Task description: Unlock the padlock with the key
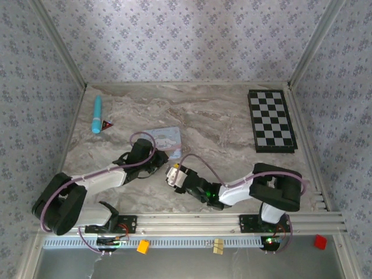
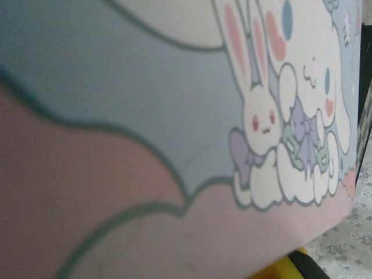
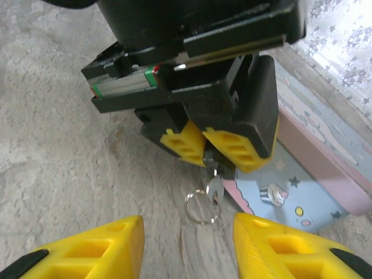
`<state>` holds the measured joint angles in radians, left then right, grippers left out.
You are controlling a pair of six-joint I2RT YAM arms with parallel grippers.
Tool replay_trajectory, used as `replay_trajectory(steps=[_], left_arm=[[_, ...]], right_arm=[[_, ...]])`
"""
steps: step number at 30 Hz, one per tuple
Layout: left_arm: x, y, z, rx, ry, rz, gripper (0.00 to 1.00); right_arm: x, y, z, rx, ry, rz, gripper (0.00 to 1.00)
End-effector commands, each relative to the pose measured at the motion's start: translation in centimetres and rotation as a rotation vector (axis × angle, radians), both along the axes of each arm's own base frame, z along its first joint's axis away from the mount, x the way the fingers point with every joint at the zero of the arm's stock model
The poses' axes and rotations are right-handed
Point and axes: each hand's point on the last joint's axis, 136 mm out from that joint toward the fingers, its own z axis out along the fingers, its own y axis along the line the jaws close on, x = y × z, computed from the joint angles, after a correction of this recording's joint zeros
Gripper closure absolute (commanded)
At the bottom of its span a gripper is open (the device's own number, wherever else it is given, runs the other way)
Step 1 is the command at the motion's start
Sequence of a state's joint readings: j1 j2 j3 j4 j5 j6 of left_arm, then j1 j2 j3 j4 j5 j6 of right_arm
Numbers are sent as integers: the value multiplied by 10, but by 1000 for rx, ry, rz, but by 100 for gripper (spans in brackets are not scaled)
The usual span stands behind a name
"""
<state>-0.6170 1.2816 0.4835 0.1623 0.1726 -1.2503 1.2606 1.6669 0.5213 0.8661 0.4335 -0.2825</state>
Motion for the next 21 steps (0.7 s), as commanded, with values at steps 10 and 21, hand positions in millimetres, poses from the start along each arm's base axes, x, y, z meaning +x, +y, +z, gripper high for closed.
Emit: replay_trajectory(steps=[10, 21], left_arm=[[-10, -15, 20, -60, -34, -56, 100], [-13, -18, 20, -63, -38, -61, 100]], right_arm=[[23, 9, 2, 5, -92, -94, 70], [36, 3, 1, 38, -81, -175, 77]])
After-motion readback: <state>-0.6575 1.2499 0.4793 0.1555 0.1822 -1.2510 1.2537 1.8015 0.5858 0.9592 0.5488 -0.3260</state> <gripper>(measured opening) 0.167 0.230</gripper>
